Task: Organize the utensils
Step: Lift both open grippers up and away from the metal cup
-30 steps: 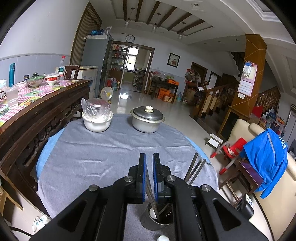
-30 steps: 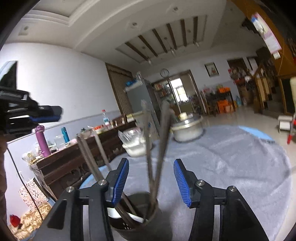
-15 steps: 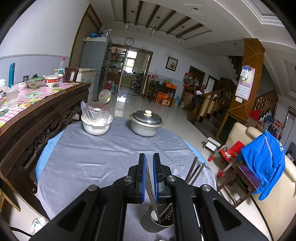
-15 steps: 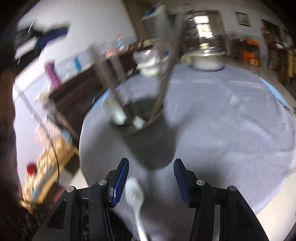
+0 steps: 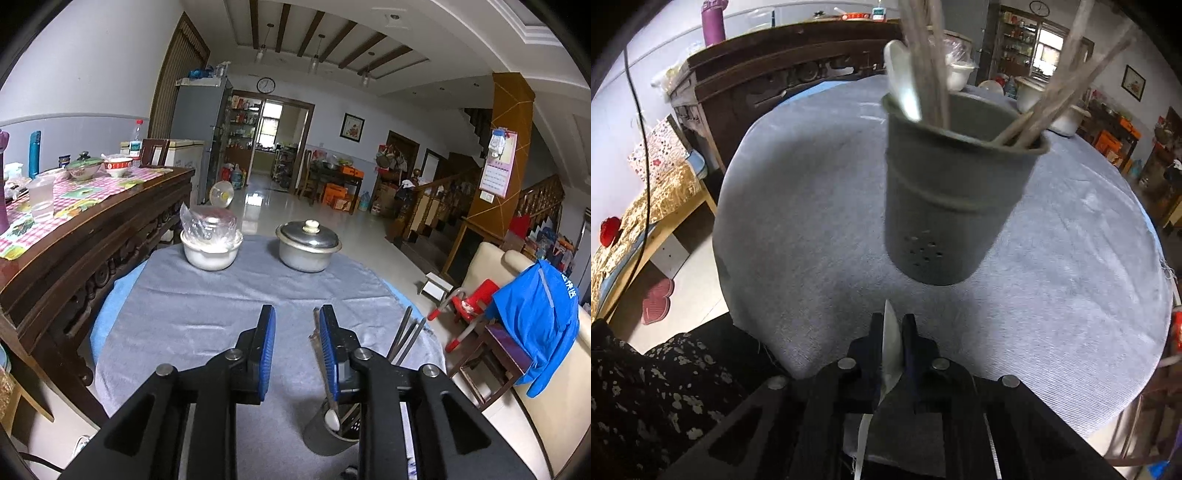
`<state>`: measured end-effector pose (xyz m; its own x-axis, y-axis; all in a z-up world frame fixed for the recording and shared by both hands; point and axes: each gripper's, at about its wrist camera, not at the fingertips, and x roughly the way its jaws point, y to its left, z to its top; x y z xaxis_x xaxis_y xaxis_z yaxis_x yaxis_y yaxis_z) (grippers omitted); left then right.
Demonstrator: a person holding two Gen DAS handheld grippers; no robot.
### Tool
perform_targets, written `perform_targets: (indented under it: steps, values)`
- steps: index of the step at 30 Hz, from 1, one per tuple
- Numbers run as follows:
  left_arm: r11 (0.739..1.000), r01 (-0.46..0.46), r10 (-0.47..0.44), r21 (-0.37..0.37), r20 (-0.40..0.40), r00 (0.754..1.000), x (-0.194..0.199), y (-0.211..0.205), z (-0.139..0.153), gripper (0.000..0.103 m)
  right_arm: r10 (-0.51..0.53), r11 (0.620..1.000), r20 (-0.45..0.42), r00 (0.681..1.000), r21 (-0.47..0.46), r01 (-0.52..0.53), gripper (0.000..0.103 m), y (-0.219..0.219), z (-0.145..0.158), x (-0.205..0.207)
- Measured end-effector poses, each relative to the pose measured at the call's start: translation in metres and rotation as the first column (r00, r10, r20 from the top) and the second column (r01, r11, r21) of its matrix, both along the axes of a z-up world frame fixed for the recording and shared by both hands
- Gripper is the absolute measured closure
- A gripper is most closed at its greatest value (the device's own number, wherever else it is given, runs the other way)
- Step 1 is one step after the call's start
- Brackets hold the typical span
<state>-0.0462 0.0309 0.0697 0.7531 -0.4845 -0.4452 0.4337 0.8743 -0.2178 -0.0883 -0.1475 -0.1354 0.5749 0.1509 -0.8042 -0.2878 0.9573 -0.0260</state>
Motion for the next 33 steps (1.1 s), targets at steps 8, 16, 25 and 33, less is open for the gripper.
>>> perform_targets:
  steps: [8, 16, 25, 33]
  values:
    - [1.000, -0.013, 0.013, 0.006, -0.031, 0.999, 0.002, 0.007, -0.008, 0.078, -0.049, 0.971, 0.106, 0.993, 0.238, 0.023, 0.093, -0.043, 0.041, -0.017]
    - [1.000, -0.022, 0.022, -0.002, -0.022, 1.000, -0.003, 0.006, -0.004, 0.078, -0.248, 0.892, 0.431, 0.867, 0.452, 0.031, 0.093, -0.076, 0.112, -0.031]
    - [1.000, -0.022, 0.022, 0.000, -0.030, 0.999, -0.004, 0.005, -0.007, 0.078, -0.455, 0.886, 0.795, 0.402, 0.450, 0.112, 0.092, -0.043, 0.138, -0.033]
    - [0.999, -0.038, 0.037, -0.019, -0.049, 0.998, 0.003, 0.015, -0.010, 0.078, -0.335, 0.939, 0.859, 0.386, 0.270, 0.213, 0.092, 0.022, 0.095, -0.008]
